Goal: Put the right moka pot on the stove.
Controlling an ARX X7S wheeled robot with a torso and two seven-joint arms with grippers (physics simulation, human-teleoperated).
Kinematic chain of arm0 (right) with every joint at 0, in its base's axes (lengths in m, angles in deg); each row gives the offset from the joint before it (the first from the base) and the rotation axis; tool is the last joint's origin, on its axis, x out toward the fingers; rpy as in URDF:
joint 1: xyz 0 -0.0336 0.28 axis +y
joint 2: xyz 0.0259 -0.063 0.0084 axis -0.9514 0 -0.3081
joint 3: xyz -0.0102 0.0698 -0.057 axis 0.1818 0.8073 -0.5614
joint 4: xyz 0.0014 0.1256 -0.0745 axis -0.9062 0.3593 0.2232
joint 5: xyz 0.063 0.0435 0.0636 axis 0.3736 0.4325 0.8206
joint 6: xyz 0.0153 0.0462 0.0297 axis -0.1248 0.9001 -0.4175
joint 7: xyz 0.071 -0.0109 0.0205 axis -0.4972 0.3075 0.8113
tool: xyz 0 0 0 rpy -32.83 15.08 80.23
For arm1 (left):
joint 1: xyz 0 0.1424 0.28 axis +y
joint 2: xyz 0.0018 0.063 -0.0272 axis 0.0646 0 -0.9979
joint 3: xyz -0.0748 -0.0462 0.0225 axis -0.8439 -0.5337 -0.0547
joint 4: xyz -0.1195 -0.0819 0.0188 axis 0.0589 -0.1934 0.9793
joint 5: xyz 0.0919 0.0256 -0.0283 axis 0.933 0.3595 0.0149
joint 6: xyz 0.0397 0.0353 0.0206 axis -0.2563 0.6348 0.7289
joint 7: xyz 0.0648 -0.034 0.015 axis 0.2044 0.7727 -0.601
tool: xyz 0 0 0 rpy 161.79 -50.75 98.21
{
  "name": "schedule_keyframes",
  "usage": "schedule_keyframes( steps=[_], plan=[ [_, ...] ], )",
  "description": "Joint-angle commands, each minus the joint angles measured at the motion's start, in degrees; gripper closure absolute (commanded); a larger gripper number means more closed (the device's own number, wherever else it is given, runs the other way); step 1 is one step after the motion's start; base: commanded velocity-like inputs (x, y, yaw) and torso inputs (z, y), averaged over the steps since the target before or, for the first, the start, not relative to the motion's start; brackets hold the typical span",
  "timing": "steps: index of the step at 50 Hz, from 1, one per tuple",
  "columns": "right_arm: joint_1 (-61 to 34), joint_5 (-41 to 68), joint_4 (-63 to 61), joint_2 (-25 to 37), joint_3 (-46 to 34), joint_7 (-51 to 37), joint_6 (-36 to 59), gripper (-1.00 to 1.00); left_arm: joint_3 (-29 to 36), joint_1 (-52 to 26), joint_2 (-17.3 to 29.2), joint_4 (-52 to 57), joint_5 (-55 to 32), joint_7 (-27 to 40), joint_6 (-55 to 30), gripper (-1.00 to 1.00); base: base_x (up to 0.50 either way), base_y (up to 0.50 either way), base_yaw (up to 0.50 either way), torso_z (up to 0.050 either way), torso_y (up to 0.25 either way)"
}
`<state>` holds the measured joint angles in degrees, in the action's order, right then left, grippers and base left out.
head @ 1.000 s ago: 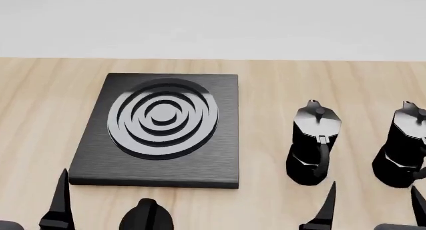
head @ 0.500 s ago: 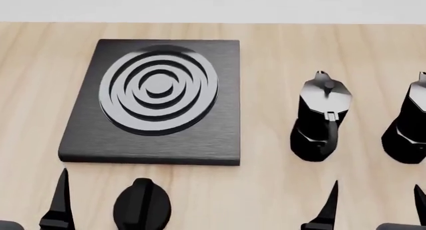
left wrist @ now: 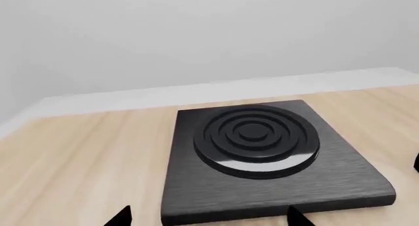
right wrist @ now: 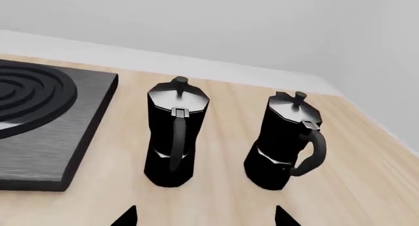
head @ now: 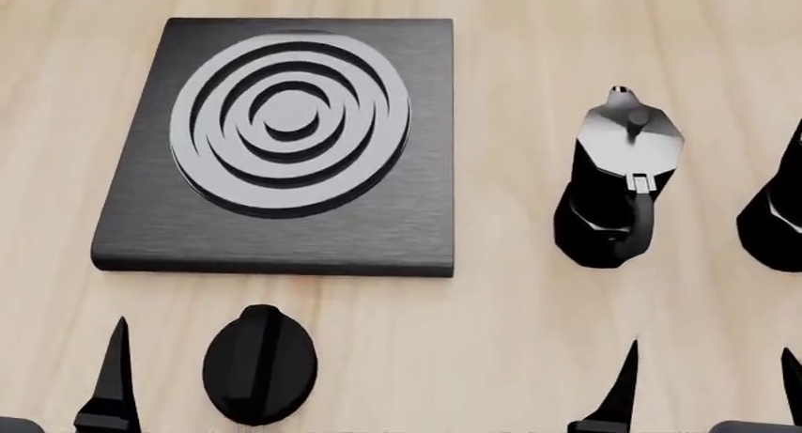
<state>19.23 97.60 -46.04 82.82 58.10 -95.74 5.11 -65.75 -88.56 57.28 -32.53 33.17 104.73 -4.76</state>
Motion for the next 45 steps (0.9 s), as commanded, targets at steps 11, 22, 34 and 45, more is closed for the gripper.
schedule_keyframes(
  steps=[11, 22, 34, 45],
  plan=[
    [0.60, 0.78, 0.54, 1.14, 1.51, 0.56, -0.69, -1.00, -0.16, 0.26, 0.16, 0.04, -0.56, 0.25, 0.51, -1.00, 0.00, 0.00, 0.00, 0.001, -0.039],
    [4.11, 7.70, -2.59, 5.22, 11.93, 3.50, 0.87, -1.00, 0.10, -0.25, 0.21, 0.01, -0.68, 0.63, -0.02, -1.00, 0.00, 0.00, 0.00, 0.000, 0.000],
    [7.57, 16.16, -2.51, 7.68, 24.79, 6.64, 2.08, -1.00, 0.67, -0.63, 0.45, 0.11, -0.84, 0.76, -0.67, -1.00, 0.00, 0.00, 0.00, 0.000, 0.000],
    [7.84, 20.40, 1.52, 9.83, 31.22, 9.45, 2.60, -1.00, 1.06, -0.47, 0.55, -0.18, -0.36, 1.13, -0.41, -1.00, 0.00, 0.00, 0.00, 0.000, 0.000]
  ],
)
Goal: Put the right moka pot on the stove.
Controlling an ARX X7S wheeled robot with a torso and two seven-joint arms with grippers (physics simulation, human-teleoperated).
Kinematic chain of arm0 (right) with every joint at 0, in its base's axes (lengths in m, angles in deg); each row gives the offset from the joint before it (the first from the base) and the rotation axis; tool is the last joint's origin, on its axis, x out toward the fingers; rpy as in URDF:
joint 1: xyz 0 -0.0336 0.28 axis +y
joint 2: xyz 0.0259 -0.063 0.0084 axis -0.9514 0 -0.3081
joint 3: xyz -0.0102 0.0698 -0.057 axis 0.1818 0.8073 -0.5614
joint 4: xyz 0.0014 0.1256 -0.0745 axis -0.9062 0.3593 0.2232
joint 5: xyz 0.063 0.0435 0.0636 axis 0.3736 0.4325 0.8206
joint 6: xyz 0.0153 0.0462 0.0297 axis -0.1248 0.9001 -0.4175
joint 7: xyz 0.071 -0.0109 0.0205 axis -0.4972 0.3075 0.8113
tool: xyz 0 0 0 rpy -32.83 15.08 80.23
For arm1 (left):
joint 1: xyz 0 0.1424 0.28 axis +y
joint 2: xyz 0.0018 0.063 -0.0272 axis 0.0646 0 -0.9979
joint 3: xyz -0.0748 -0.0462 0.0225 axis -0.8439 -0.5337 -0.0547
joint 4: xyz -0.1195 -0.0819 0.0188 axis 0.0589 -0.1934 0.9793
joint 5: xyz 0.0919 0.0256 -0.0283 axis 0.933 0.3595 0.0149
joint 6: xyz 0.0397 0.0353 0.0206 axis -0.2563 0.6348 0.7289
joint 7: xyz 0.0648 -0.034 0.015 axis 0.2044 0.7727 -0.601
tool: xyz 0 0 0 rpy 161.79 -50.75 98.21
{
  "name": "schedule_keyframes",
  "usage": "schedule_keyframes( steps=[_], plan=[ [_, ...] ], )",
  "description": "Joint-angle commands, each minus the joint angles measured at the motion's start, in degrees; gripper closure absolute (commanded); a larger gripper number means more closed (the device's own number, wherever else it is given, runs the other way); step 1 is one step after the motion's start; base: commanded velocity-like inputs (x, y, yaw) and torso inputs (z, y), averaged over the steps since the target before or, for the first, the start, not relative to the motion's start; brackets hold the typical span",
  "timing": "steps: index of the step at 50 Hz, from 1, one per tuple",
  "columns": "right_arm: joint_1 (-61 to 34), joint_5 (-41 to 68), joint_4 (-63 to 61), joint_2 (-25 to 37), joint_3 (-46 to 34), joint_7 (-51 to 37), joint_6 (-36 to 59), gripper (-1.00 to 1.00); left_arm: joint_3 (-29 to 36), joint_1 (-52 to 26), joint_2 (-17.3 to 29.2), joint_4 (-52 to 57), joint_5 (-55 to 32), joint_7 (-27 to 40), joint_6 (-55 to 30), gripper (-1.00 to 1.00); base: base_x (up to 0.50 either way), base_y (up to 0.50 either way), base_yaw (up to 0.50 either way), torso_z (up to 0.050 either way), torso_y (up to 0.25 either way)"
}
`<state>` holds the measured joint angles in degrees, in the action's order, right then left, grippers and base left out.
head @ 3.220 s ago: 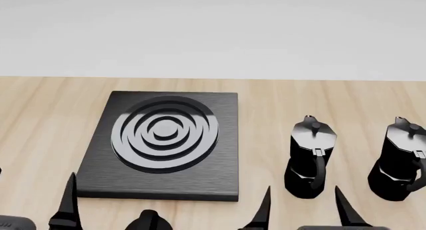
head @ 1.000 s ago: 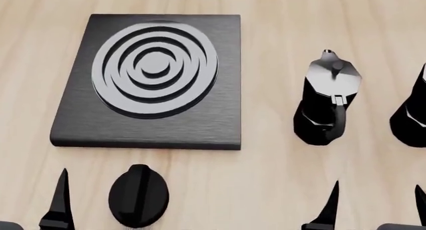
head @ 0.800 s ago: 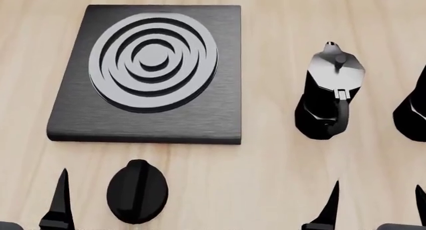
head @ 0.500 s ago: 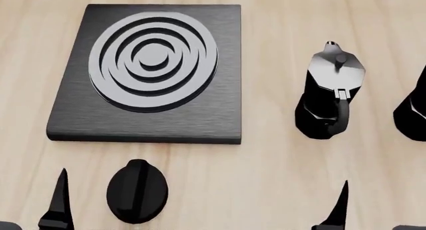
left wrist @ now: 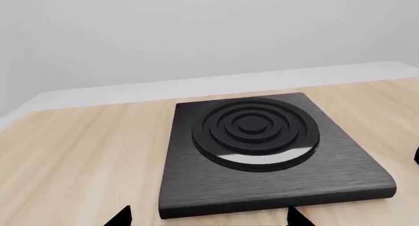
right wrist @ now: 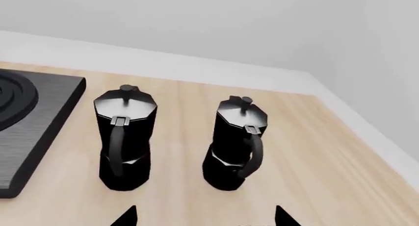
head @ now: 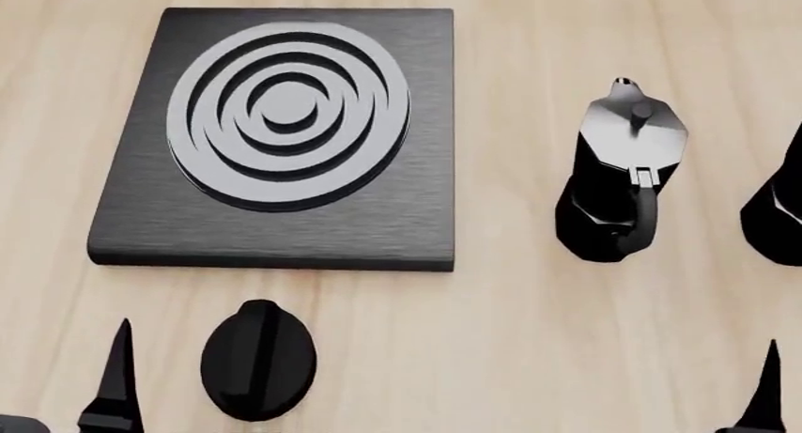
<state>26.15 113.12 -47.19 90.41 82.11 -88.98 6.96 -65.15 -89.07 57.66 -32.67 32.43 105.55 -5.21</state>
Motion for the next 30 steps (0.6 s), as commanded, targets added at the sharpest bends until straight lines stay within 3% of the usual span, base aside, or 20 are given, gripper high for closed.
schedule_keyframes(
  steps=[1, 11, 30],
  plan=[
    [0.74, 5.36, 3.03, 2.58, 7.63, 2.83, 1.00, -1.00, 0.50, 0.06, 0.15, -0.32, 0.48, 0.24, 0.31, -1.00, 0.00, 0.00, 0.00, 0.000, 0.000],
    [-1.41, 8.36, 6.43, 6.37, 10.15, 4.38, 2.62, -1.00, 1.03, -0.03, 0.46, 0.13, 0.71, 0.56, -0.20, -1.00, 0.00, 0.00, 0.00, 0.000, 0.000],
    [-8.45, 5.32, 18.86, 10.52, 2.85, 10.49, -1.21, -1.00, 0.88, -0.12, 0.61, 0.01, -0.21, 0.82, -0.66, -1.00, 0.00, 0.00, 0.00, 0.000, 0.000]
  ],
)
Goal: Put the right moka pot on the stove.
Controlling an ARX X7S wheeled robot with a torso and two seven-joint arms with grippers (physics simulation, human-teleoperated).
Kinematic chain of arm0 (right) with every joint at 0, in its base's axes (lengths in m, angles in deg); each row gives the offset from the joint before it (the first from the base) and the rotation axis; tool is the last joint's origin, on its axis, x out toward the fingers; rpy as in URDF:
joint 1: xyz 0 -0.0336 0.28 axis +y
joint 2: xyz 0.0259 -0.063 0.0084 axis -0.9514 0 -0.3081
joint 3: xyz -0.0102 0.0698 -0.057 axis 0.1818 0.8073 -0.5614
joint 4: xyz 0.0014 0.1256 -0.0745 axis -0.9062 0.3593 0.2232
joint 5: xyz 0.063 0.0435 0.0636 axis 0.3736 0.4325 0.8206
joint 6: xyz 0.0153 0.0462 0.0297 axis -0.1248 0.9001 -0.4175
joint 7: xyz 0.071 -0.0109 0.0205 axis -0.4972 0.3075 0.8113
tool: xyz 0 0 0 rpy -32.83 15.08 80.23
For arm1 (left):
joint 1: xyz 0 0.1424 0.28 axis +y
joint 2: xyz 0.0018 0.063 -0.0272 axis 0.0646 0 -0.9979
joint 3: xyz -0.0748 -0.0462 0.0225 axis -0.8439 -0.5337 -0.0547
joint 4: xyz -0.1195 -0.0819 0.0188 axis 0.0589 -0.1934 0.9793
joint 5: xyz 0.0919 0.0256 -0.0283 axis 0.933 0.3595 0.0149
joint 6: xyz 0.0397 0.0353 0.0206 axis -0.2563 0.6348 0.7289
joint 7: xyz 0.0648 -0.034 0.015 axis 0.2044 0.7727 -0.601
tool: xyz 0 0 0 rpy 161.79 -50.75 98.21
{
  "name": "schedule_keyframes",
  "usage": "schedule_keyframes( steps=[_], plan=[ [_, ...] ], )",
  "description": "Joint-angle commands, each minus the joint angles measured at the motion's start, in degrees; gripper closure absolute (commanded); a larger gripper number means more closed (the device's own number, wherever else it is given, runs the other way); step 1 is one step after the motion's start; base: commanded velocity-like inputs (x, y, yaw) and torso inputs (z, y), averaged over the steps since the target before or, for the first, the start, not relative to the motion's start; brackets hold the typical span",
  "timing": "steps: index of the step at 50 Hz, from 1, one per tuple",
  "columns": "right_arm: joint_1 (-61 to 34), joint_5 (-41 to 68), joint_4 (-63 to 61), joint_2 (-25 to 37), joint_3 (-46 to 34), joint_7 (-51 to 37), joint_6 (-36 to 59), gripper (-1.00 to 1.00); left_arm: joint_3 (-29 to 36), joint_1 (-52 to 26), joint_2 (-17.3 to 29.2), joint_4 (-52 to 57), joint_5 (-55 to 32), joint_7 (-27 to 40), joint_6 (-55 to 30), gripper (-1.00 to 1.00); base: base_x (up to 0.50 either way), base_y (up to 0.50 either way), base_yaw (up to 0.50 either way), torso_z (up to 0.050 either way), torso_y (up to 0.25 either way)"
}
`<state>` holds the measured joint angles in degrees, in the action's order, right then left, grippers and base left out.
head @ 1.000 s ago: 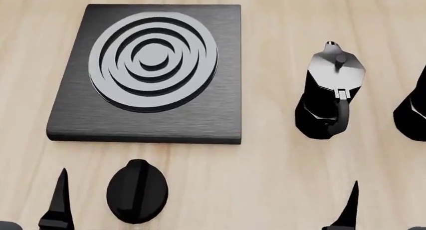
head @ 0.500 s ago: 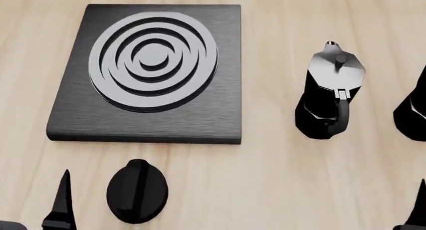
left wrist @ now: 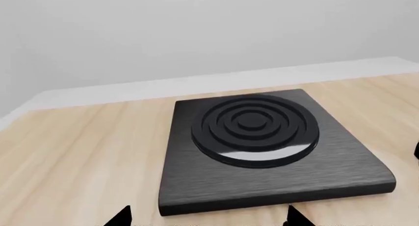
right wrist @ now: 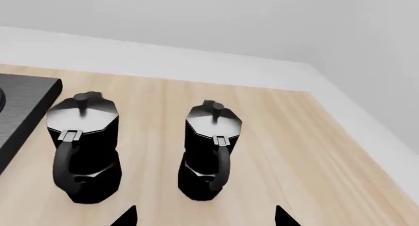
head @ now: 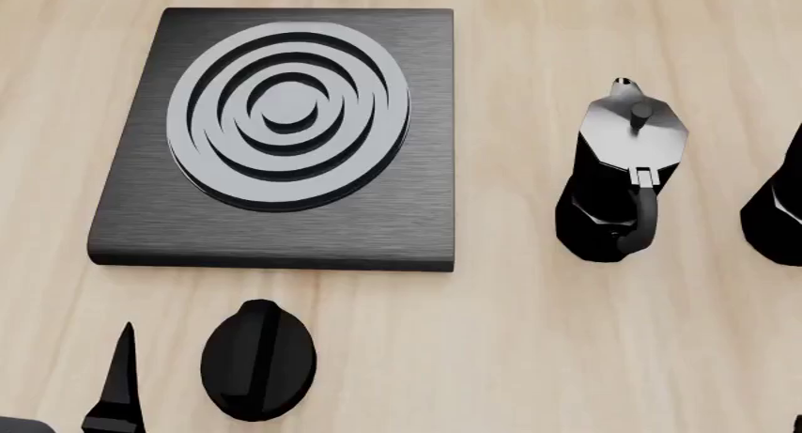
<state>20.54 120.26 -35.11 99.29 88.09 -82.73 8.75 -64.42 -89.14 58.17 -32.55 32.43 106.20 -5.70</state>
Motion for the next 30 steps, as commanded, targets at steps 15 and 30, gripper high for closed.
schedule_keyframes(
  steps=[15, 30],
  plan=[
    [-7.75, -4.69, 16.12, 1.43, -7.57, 9.07, -8.19, -1.00, 0.19, -0.50, 0.24, -0.20, -0.80, 0.41, -0.81, -1.00, 0.00, 0.00, 0.00, 0.000, 0.000],
    [-13.86, -6.50, 23.74, 1.35, -12.22, 12.04, -11.01, -1.00, 1.29, 0.55, 0.31, -2.08, 0.31, -0.24, 2.16, -1.00, 0.00, 0.00, 0.00, 0.000, 0.000]
  ],
)
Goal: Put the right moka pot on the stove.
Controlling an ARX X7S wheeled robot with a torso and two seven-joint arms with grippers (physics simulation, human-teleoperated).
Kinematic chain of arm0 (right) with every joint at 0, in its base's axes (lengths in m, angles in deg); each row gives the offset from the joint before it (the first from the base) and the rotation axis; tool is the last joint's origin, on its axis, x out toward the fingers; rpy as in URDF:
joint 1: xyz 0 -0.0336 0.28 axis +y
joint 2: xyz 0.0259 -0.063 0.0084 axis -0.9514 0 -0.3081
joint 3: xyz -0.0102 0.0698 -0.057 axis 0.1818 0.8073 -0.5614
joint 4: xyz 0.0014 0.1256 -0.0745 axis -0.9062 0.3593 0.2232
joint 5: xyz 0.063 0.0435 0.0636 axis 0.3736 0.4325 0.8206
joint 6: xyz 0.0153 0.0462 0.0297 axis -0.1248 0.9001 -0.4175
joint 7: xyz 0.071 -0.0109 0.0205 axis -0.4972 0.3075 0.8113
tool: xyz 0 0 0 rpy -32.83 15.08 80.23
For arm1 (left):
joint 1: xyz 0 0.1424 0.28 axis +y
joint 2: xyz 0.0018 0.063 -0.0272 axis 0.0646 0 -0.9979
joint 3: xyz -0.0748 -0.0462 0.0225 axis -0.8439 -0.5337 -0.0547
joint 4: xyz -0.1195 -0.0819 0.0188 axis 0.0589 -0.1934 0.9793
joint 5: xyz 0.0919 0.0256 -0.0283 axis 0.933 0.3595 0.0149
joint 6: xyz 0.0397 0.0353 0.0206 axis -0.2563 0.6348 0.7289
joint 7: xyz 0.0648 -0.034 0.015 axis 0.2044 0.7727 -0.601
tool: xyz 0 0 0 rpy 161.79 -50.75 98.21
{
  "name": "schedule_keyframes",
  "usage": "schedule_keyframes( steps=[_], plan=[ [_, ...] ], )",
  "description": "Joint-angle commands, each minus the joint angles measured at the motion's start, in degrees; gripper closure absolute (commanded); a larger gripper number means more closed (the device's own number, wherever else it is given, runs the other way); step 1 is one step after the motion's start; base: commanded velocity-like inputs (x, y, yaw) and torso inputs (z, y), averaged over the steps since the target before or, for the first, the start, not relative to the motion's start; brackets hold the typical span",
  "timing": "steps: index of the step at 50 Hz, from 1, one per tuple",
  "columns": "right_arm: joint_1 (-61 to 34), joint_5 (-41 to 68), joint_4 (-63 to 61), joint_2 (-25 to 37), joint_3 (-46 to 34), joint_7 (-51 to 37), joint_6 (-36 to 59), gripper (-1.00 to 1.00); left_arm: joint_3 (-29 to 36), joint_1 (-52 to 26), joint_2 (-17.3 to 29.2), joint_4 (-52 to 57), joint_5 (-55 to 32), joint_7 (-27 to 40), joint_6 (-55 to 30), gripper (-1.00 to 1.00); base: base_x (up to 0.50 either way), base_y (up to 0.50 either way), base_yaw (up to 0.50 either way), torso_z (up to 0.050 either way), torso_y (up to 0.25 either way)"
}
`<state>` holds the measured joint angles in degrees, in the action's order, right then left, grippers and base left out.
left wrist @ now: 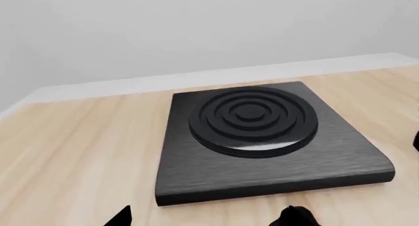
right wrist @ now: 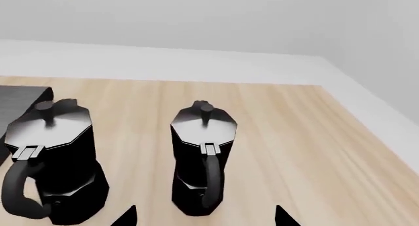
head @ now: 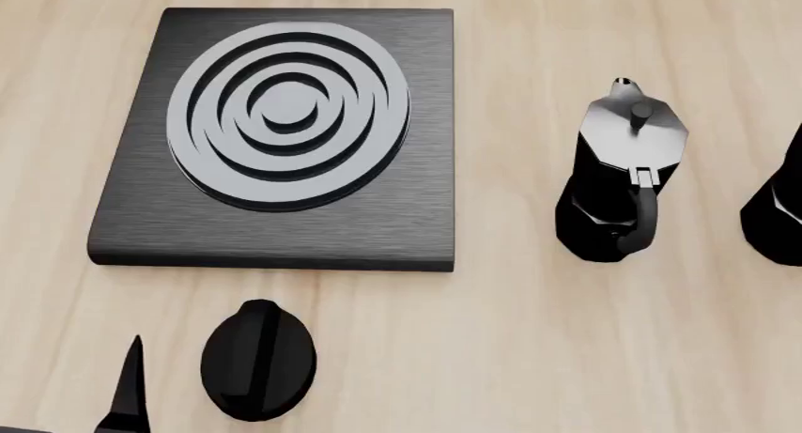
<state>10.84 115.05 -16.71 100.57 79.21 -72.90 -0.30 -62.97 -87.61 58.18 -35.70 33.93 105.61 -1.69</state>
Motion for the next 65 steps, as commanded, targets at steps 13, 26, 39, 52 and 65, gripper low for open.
schedule_keyframes(
  steps=[13, 26, 39, 52, 65],
  plan=[
    [-8.99, -3.29, 12.00, -0.49, -6.90, 3.71, -3.86, -1.00, -0.34, -1.06, 0.30, 1.34, -1.64, 0.68, -1.85, -1.00, 0.00, 0.00, 0.00, 0.000, 0.000],
    [-12.90, -5.49, 16.41, -1.00, -10.50, 4.39, -4.89, -1.00, 0.93, 1.13, 0.01, -2.07, 0.61, -0.26, 3.32, -1.00, 0.00, 0.00, 0.00, 0.000, 0.000],
    [-15.88, -7.27, 19.45, -1.43, -13.48, 5.15, -5.67, -1.00, -1.43, -2.67, 0.60, 2.52, -4.98, 1.48, -4.80, -1.00, 0.00, 0.00, 0.00, 0.000, 0.000],
    [-18.27, -8.57, 22.45, -1.84, -15.38, 5.73, -6.38, -1.00, -1.51, -2.83, 0.62, 2.13, -5.67, 1.38, -4.71, -1.00, 0.00, 0.00, 0.00, 0.000, 0.000],
    [-19.73, -10.00, 25.89, -2.44, -16.71, 6.48, -7.83, -1.00, -2.61, -3.38, 0.32, 2.11, -8.36, 1.73, -6.22, -1.00, 0.00, 0.00, 0.00, 0.000, 0.000]
  ],
)
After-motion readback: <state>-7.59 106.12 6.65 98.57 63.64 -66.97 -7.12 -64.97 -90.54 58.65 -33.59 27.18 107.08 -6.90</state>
